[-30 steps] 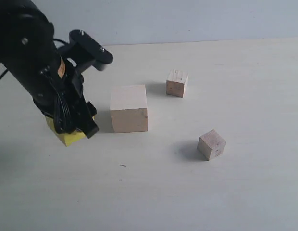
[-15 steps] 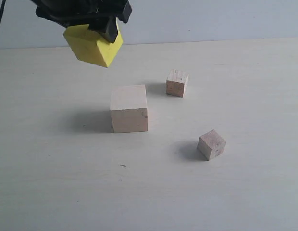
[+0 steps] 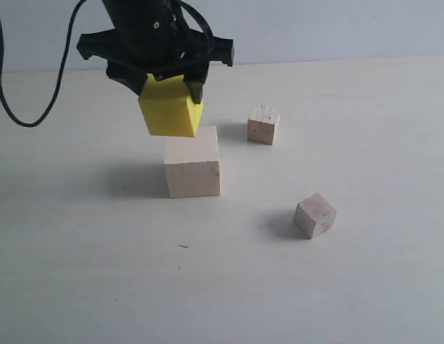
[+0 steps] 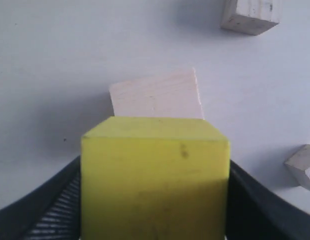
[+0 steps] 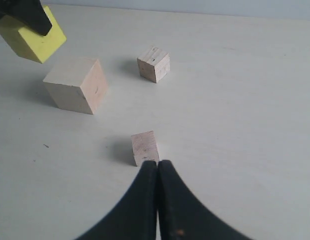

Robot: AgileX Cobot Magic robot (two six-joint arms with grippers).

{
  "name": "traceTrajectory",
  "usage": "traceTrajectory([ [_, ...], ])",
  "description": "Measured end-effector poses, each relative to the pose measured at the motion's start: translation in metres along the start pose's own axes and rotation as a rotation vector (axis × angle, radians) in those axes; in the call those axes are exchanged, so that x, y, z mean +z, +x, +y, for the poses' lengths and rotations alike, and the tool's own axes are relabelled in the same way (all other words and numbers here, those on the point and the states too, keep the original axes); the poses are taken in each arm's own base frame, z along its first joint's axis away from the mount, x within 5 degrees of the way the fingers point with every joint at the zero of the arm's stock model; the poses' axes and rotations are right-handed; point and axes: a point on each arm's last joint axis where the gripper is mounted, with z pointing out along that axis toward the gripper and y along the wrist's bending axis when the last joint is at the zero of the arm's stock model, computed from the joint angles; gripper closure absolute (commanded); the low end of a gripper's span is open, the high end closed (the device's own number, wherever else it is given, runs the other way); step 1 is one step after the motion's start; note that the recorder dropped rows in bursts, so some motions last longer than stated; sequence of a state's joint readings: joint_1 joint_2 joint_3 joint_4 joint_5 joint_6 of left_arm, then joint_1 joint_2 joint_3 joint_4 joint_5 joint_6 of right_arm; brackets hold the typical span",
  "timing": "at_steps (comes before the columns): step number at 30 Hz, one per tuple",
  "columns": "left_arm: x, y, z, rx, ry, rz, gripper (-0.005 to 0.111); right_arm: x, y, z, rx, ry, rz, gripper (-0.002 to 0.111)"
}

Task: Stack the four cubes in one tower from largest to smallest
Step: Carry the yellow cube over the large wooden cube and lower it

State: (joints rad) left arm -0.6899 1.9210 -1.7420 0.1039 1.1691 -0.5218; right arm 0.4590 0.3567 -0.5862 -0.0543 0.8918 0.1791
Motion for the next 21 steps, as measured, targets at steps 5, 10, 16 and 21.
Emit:
traceTrajectory([
  [5,0.006,-0.004,-0.004,-0.053,0.005,0.003,0.107,0.000,0.000,0.000,0.000,0.000,0.000,0.108],
  [10,0.023,-0.004,-0.006,-0.089,-0.011,0.035,0.107,0.000,0.000,0.001,0.005,-0.006,0.001,0.108],
  [16,0.033,-0.005,-0.007,-0.118,-0.019,0.046,0.107,0.000,0.000,0.003,0.026,-0.032,0.006,0.108],
  [21,0.038,-0.007,-0.009,-0.145,-0.008,0.028,0.107,0.000,0.001,0.004,0.034,-0.042,0.008,0.108],
])
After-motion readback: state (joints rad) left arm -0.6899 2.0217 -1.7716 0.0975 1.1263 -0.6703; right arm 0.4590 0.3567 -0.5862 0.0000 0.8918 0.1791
